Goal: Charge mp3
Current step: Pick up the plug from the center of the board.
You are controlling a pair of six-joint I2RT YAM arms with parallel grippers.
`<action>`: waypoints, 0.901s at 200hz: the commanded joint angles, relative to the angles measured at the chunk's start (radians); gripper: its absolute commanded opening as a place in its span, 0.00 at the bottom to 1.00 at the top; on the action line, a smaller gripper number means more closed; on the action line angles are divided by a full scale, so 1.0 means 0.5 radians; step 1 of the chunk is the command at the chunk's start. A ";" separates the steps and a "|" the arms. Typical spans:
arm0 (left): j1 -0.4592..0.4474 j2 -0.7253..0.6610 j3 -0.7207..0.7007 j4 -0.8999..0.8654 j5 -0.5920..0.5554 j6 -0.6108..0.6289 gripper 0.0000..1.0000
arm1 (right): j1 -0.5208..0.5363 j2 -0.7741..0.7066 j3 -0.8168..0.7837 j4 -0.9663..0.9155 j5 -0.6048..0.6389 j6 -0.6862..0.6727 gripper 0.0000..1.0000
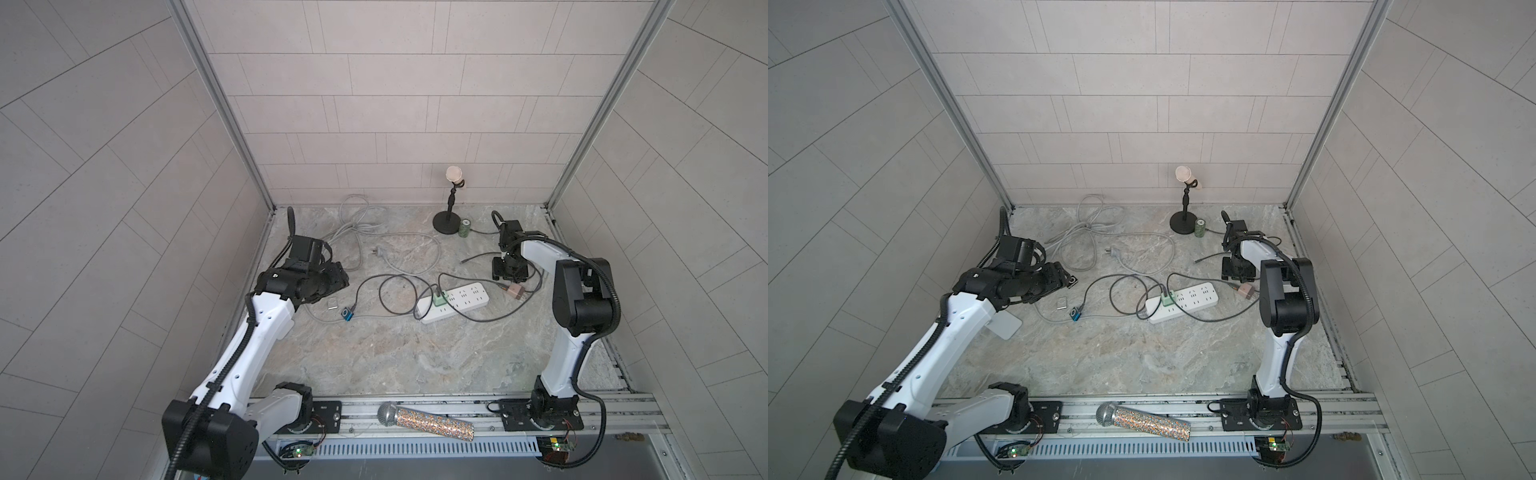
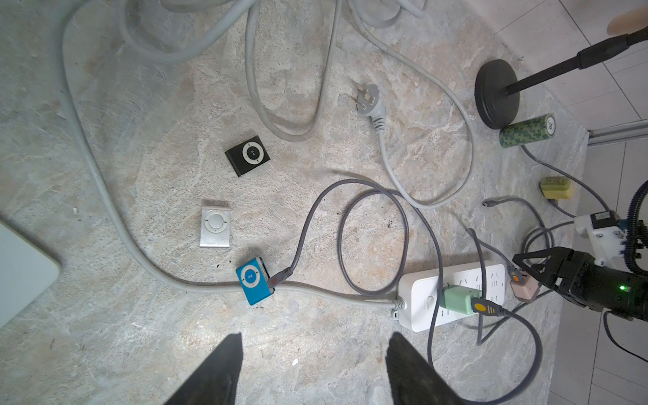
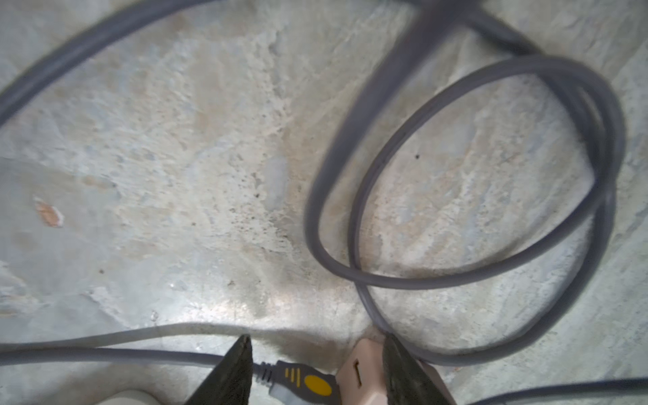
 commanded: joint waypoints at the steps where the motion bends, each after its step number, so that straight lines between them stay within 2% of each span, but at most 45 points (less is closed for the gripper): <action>1: -0.009 -0.014 -0.024 0.021 0.005 -0.014 0.70 | -0.025 -0.067 -0.059 -0.031 0.091 -0.028 0.63; 42: -0.009 0.004 -0.026 0.044 0.066 -0.014 0.70 | -0.085 -0.106 -0.090 -0.056 0.012 -0.021 0.67; 180: -0.009 -0.036 -0.088 0.092 0.118 -0.003 0.70 | -0.082 -0.596 -0.659 0.034 -0.391 0.137 0.73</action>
